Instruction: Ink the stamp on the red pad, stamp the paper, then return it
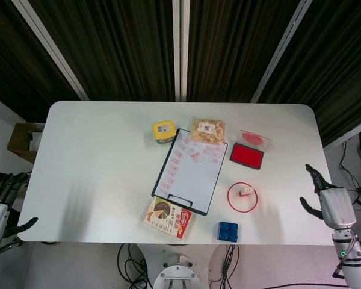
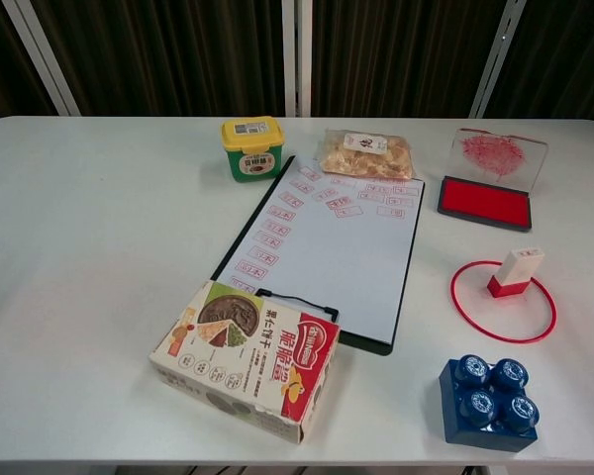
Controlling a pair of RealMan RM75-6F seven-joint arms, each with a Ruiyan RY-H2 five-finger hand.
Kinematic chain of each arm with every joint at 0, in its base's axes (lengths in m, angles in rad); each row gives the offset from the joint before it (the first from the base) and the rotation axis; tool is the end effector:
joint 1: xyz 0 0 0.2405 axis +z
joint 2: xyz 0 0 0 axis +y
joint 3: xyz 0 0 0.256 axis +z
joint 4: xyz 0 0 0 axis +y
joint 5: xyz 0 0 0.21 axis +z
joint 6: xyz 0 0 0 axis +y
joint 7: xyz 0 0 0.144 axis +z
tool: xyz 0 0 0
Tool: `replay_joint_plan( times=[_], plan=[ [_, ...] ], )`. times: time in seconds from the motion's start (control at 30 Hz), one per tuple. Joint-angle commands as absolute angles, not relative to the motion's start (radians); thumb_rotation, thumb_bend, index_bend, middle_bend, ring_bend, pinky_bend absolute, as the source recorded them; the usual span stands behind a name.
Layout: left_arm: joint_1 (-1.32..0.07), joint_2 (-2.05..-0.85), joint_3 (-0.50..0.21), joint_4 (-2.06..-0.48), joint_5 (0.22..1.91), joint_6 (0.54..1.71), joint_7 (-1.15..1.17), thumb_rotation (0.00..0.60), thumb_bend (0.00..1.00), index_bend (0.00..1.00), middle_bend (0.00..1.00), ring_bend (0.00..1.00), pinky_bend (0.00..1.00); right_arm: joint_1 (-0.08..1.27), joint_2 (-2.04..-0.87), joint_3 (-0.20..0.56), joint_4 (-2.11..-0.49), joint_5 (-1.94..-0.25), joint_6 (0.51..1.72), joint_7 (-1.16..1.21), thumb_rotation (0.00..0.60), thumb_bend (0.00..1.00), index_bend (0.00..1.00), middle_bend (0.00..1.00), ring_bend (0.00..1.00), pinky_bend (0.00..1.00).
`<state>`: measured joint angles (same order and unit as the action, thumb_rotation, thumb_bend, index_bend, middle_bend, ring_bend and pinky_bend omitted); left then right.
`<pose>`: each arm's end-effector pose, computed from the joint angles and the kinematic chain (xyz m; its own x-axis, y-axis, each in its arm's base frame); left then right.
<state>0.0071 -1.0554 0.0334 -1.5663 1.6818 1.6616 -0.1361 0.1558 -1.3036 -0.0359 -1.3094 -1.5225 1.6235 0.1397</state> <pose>-0.3100 0.1337 0.1838 0.3657 -0.0387 0.9299 0.9233 -0.1110 -0.3677 -0.3308 -0.1902 0.1320 0.3730 0.0821 0.9242 -0.9186 -0.1077 0.3803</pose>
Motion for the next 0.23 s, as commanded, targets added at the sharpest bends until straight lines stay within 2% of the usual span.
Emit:
replay_joint_plan(
  times=[0.03,0.23],
  plan=[
    [0.007,-1.056,0.032,-1.564,1.678,1.660,-0.136,0.600,0.00,0.10,0.09,0.07,0.16,0.074,-1.206,0.001,-1.420,-1.368,1.539,0.101,0.600,0.05,0.00,0.00,0.00,0.00],
    [0.009,-1.060,0.031,-1.560,1.675,1.660,-0.134,0.600,0.00,0.10,0.09,0.07,0.16,0.072,-1.174,0.027,-1.474,-1.325,1.485,0.103,0.600,0.00,0.00,0.00,0.00,0.00]
  ],
)
